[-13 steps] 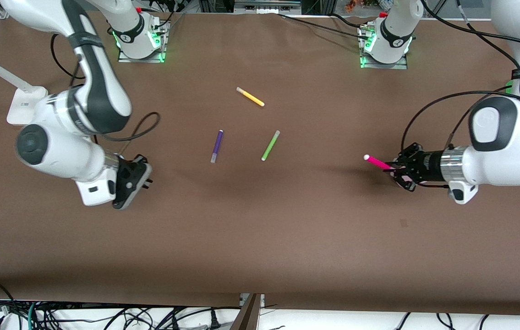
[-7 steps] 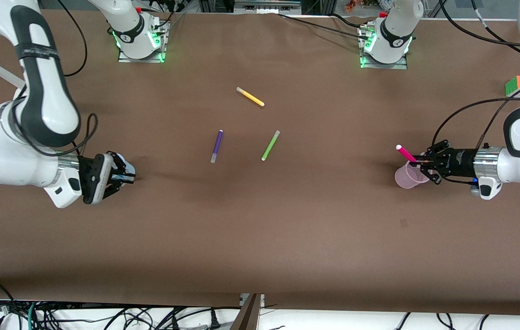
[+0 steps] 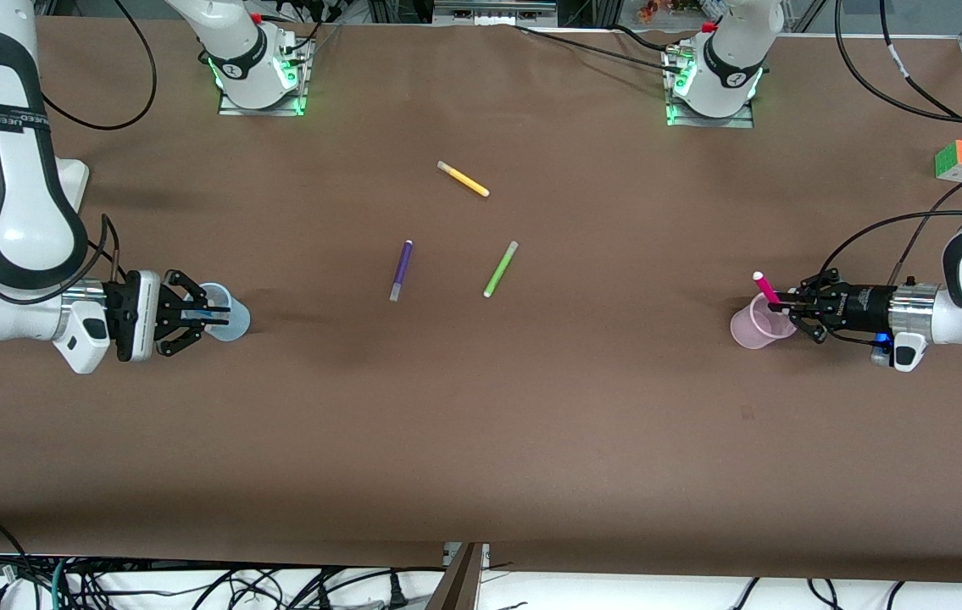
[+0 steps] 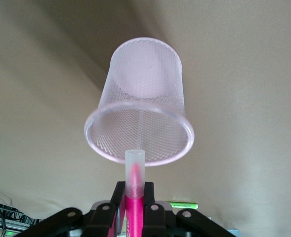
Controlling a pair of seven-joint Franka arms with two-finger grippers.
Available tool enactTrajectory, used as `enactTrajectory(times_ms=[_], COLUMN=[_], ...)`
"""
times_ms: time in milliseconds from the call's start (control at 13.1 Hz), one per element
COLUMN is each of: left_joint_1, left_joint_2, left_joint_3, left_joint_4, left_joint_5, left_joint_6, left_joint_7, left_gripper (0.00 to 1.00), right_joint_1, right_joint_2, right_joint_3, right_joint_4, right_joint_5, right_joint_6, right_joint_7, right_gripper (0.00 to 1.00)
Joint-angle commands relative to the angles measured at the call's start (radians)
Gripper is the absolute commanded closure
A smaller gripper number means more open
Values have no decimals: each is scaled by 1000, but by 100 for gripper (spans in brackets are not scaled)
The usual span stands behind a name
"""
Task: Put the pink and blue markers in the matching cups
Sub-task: 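Lower the blue marker into the blue cup while the left gripper drops pink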
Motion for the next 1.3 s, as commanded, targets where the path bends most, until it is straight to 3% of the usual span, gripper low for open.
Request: enactTrajectory(times_ms=[0,688,764,841,917,994,1223], left_joint_1=[15,33,33,40,44,44,43], left_joint_2=[29,88,95,101,101,101,99], left_joint_3=[-7,-5,-5,-4,-4,-4,-4], left_joint_4=[22,56,59,59,59,59,59], left_joint_5=[-43,-46,-52,-63,-64,-63,-63], left_joint_6=[0,25,23,20,20,20,19], left_joint_7=[67,104,104,102,101,102,101], left_gripper=[100,98,69,34,0,0,0], right_joint_1=[-32,-68,-68,-68,-68,-68,-67], right_joint_2=[-13,-16,-16,-19,-22,-22,-35], right_joint_3=[5,2,0,0,-6,-11,-14], right_joint_4=[-43,-129,-132,-132,-132,-128,-101], right_joint_5=[83,125,125,125,125,125,122], right_joint_6=[-30,-34,-40,-46,-47,-47,-47], right_joint_7=[-103,-208,-206,-197,-185,-182,-31], right_gripper=[96,96,94,82,31,0,0])
